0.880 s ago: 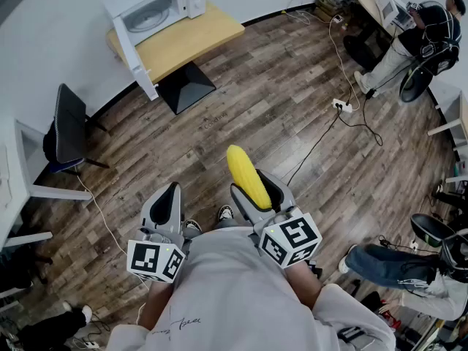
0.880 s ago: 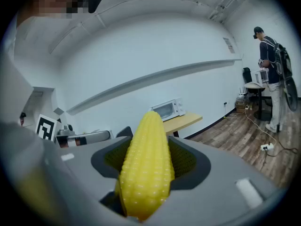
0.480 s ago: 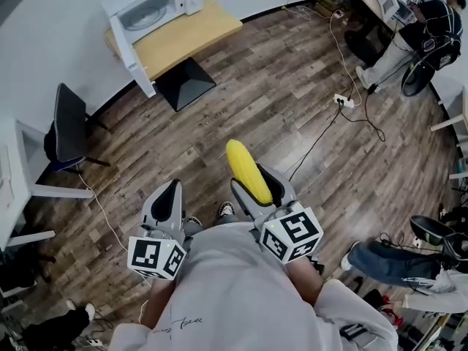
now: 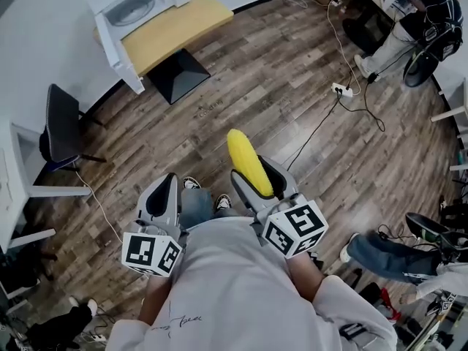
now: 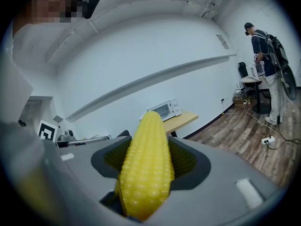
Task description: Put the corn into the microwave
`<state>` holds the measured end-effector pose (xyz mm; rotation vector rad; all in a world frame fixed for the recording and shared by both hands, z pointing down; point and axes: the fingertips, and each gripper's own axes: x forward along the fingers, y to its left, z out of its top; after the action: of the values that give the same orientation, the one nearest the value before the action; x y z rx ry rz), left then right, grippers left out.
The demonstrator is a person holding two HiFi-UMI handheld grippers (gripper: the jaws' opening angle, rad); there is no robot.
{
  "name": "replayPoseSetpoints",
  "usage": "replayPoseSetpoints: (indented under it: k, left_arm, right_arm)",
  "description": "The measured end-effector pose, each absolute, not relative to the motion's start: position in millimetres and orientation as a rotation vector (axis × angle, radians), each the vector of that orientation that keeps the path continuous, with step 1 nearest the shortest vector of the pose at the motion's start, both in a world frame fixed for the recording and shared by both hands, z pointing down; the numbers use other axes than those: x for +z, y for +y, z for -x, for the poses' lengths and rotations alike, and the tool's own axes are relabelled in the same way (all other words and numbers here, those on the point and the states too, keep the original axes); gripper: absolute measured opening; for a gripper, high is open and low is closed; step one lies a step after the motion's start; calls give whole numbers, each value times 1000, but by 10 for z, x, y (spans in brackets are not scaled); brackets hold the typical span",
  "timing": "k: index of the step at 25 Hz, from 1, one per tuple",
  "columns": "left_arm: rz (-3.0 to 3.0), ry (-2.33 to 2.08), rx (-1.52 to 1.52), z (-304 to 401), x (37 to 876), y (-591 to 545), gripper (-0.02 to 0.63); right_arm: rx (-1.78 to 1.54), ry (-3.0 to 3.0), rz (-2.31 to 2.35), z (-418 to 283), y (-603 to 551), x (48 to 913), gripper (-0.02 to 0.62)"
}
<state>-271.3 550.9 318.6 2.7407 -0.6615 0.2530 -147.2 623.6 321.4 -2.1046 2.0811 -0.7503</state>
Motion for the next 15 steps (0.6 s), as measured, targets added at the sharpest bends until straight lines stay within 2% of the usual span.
replayPoseSetpoints:
  k: [15]
  left_arm:
    - [-2717, -626, 212, 2244, 3295, 5040, -8]
  right_arm:
    - [-774, 2095, 2112, 1072, 5769, 3279, 261]
